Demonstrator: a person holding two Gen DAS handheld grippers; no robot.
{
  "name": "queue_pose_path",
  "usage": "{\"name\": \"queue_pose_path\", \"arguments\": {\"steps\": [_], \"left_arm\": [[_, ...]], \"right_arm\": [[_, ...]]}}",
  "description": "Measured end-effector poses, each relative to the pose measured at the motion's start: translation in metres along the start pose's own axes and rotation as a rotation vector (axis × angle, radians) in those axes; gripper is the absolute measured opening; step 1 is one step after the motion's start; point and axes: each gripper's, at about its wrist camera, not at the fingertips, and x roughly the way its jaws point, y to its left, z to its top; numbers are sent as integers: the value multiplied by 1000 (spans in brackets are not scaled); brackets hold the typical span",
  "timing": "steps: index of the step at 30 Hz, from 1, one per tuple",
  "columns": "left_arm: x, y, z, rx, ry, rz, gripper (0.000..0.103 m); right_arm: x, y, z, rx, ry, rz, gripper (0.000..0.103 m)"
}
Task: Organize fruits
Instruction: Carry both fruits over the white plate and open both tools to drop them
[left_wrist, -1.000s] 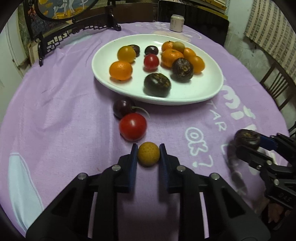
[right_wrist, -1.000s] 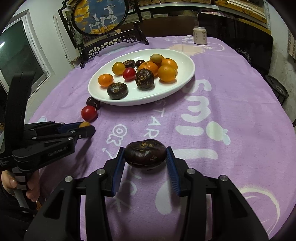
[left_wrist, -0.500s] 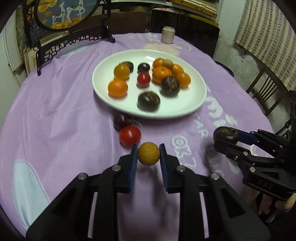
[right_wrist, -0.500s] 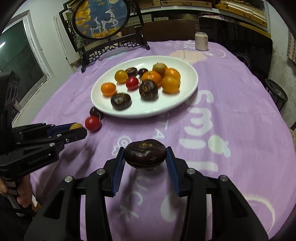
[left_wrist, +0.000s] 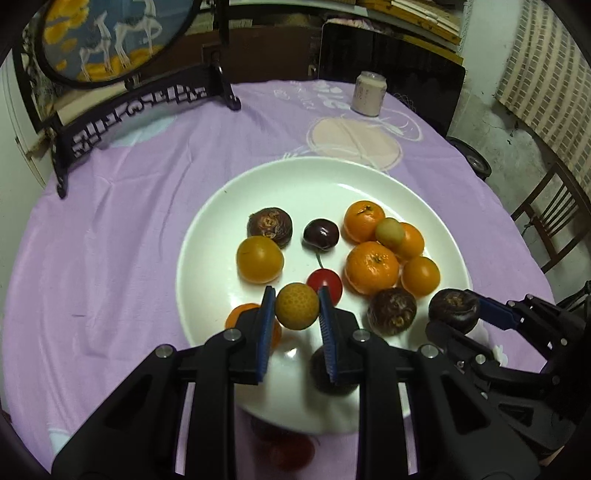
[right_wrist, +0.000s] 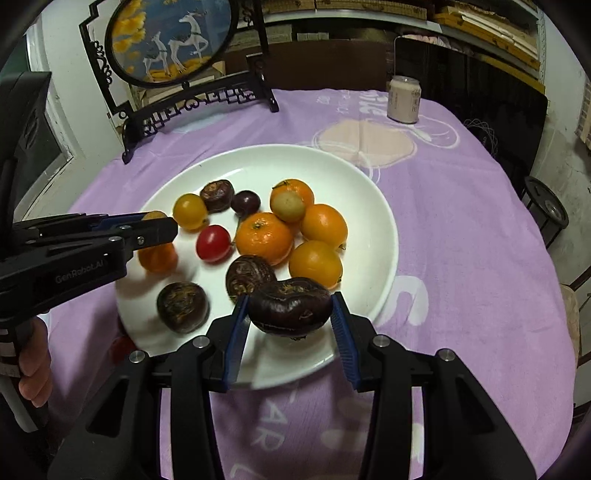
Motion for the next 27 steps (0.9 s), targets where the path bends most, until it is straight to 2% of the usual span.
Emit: {"name": "queue_pose_path", "arguments": {"steps": [8, 9, 11, 14, 15, 17, 18, 22, 27], "left_arm": [[14, 2, 4, -5, 11, -2, 25], [14, 1, 5, -5, 8, 3, 28], [9, 1, 5, -5, -5, 10, 62], [-17, 0, -1, 13, -67, 27, 63], [-31, 1, -8, 18, -92, 26, 64], [-50, 4, -24, 16, -127, 35, 74], [-57, 5, -32, 14, -136, 39, 75], [-82, 28, -82, -60, -145, 37, 75], [-89, 64, -122, -143, -115, 63, 75]], "right_arm": [[5, 2, 3, -15, -1, 2, 44], [6, 4, 3, -22, 3, -2, 49], [2, 6, 4, -25, -4, -24, 61], [-17, 10, 1, -27, -38, -22, 61], [-24, 11, -2, -26, -49, -15, 61], [-38, 16, -12, -29, -65, 4, 62], [-46, 22, -21, -34, -70, 15, 62], [-59, 39, -52, -30, -48, 82, 62], [-44, 74, -71, -64, 33, 144, 62]]}}
